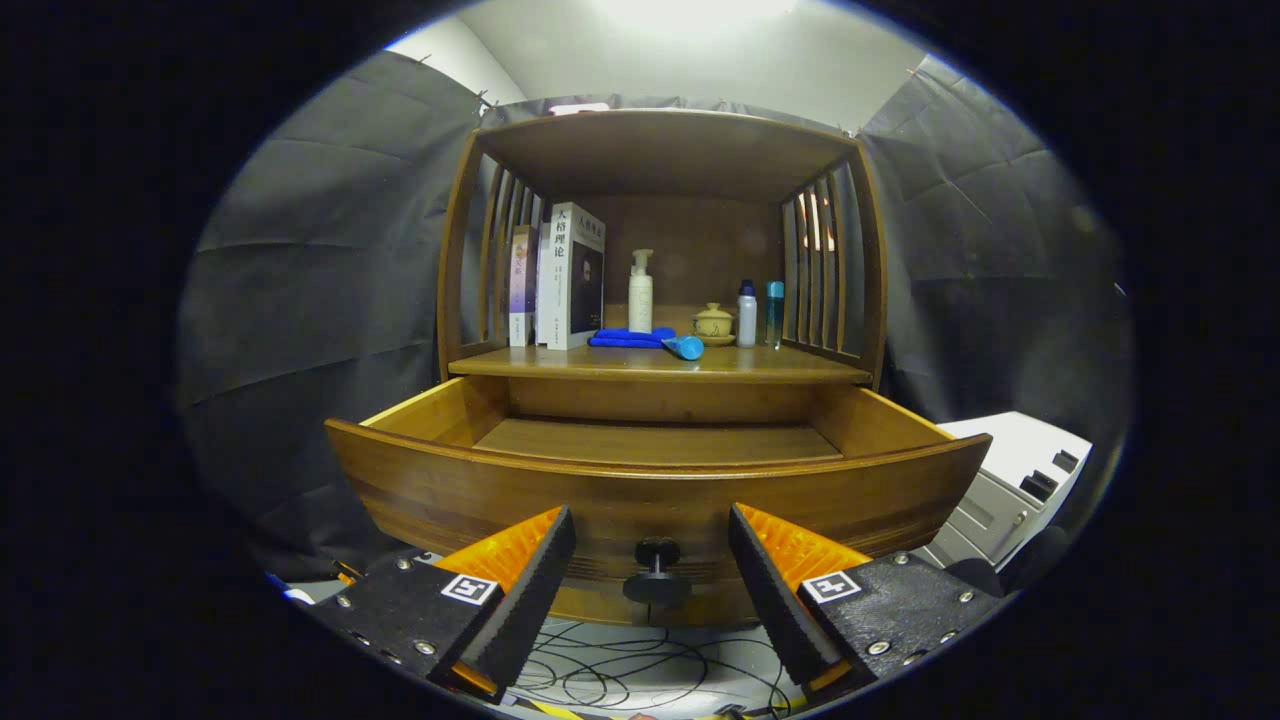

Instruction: Pull open the drawer, take out the items inside it, and place them on the countertop above the cabinet.

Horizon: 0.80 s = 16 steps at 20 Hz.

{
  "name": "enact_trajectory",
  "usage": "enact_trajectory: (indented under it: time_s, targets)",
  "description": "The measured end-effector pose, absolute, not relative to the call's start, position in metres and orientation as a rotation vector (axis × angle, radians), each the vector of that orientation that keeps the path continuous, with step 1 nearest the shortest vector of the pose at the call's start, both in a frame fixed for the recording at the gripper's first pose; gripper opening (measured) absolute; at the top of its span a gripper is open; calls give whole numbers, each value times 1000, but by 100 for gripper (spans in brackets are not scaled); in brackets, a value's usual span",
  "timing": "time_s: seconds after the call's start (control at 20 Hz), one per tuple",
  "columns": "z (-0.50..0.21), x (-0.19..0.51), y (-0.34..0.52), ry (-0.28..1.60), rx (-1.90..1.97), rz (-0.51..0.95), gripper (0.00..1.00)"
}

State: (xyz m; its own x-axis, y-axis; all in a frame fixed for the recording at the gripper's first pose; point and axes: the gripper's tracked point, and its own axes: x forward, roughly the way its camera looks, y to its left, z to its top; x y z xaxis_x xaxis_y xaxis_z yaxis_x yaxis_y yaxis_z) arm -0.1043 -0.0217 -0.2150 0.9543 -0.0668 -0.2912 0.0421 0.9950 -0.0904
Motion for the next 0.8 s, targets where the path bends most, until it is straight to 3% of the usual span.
enact_trajectory:
  time_s: [0.8]
  targets:
    - [-222,-80,-28,276,-78,-66,94]
